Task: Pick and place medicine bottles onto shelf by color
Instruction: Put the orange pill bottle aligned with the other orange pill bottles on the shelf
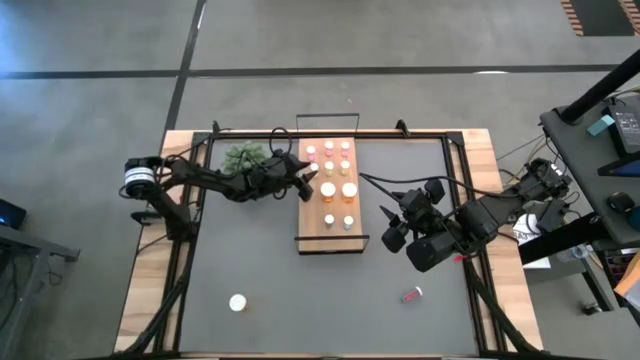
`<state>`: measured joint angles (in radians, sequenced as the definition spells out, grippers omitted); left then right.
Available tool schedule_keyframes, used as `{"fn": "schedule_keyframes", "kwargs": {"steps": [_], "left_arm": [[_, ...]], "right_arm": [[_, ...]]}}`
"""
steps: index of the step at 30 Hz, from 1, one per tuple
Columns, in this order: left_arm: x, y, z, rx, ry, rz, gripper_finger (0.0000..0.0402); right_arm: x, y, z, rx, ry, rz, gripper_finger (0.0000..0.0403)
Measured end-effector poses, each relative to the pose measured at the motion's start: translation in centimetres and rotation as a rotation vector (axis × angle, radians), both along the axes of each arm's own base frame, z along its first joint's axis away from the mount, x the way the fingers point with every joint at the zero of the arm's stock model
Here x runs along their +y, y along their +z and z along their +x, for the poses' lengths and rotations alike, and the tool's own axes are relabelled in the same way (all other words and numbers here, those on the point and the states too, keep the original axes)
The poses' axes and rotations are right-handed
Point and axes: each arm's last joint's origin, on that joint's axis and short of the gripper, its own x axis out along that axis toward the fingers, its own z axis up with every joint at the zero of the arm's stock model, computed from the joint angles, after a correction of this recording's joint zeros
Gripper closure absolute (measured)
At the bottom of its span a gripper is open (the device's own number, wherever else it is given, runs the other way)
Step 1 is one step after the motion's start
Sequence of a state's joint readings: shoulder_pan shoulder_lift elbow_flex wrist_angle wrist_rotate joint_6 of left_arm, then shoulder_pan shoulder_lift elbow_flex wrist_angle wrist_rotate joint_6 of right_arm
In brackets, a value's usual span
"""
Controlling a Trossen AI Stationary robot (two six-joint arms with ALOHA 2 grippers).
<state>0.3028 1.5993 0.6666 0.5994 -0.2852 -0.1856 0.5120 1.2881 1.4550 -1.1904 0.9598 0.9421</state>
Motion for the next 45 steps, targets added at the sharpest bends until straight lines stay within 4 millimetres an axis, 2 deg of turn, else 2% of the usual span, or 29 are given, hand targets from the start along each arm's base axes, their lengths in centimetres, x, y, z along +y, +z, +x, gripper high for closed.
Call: {"fn": "schedule_keyframes", "kwargs": {"steps": [3, 13, 17, 20, 28, 34, 40, 45], "left_arm": [[-0.5, 0.5, -0.2, -0.010, -0.019, 0.001, 0.0241], [-3.1, 5.1, -2.1, -0.109, -0.091, 0.045, 0.0241], [-5.3, 7.4, -3.1, -0.138, -0.148, 0.063, 0.0241], [-7.3, 9.3, -3.8, -0.159, -0.175, 0.138, 0.0241], [-12.6, 12.8, -5.3, -0.119, -0.122, 0.243, 0.0241], [-16.2, 13.9, -4.1, -0.140, -0.126, 0.233, 0.0241], [-20.2, 14.8, -1.4, -0.158, -0.189, 0.200, 0.0241], [-23.7, 14.8, 0.7, -0.174, -0.198, 0.161, 0.0241]], "right_arm": [[0.0, 0.0, 0.0, 0.000, 0.000, 0.000, 0.0200], [0.0, 0.0, 0.0, -0.003, 0.000, 0.001, 0.0199], [0.0, 0.0, 0.0, -0.002, 0.000, 0.002, 0.0199], [0.0, 0.0, 0.0, -0.003, 0.000, 0.002, 0.0199], [0.0, 0.0, 0.1, -0.008, 0.000, 0.005, 0.0199], [0.1, 0.1, 0.2, -0.020, 0.000, 0.011, 0.0199], [0.1, 0.1, 0.2, -0.020, 0.000, 0.011, 0.0199], [0.1, 0.1, 0.1, -0.020, 0.000, 0.011, 0.0199]]}}
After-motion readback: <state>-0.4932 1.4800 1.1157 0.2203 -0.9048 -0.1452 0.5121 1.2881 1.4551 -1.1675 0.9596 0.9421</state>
